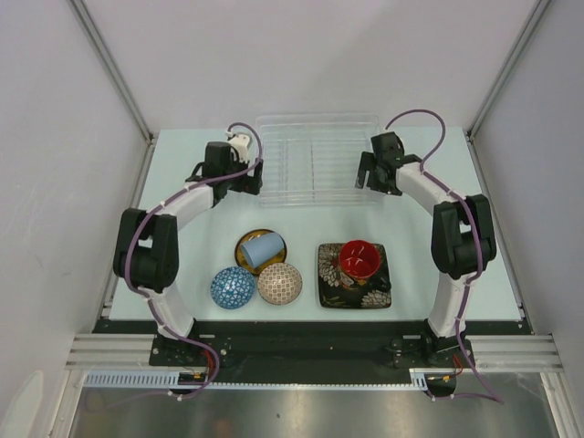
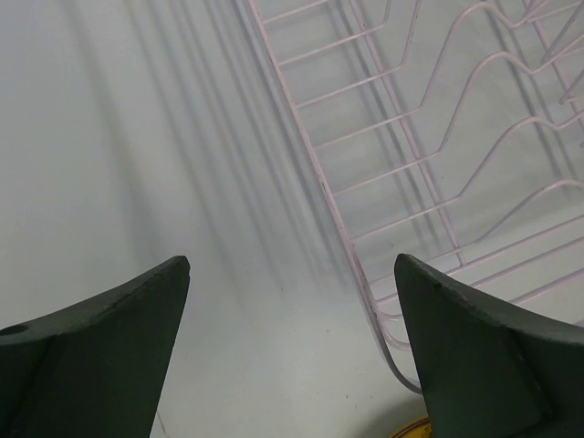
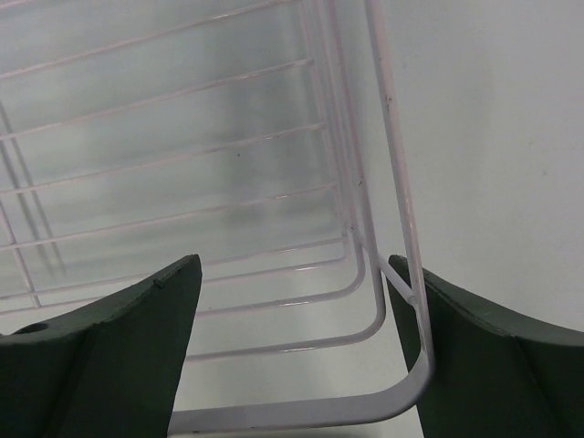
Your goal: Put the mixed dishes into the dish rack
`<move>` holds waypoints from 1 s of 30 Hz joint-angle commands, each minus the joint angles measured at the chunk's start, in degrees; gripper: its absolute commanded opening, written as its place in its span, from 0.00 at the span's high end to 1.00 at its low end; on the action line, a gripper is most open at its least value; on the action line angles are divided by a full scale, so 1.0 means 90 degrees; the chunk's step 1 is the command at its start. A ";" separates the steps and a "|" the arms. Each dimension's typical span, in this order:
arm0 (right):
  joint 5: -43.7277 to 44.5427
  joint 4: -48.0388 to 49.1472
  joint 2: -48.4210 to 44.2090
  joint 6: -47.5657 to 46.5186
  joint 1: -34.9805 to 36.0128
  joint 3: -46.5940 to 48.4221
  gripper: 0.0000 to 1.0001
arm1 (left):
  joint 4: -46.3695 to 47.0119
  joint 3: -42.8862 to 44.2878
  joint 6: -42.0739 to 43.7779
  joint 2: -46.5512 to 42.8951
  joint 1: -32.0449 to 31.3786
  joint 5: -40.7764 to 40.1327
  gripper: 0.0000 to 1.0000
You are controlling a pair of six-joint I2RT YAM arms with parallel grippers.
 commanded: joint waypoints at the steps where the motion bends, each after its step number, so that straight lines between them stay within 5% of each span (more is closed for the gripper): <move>1: 0.0127 -0.0281 -0.0329 0.0040 0.0322 -0.0134 0.13 | -0.0191 -0.0679 0.0471 -0.0557 0.0077 -0.0095 0.00; 16: 0.0732 -0.0486 -0.0964 0.0518 0.1455 -0.1013 0.13 | -0.0006 -0.1735 0.0579 -0.1301 0.0252 0.0149 0.00; 30: 0.1084 -0.0593 -0.1267 0.0656 0.1485 -0.1120 0.07 | -0.0356 0.0120 0.0452 -0.0286 0.0135 0.0569 0.00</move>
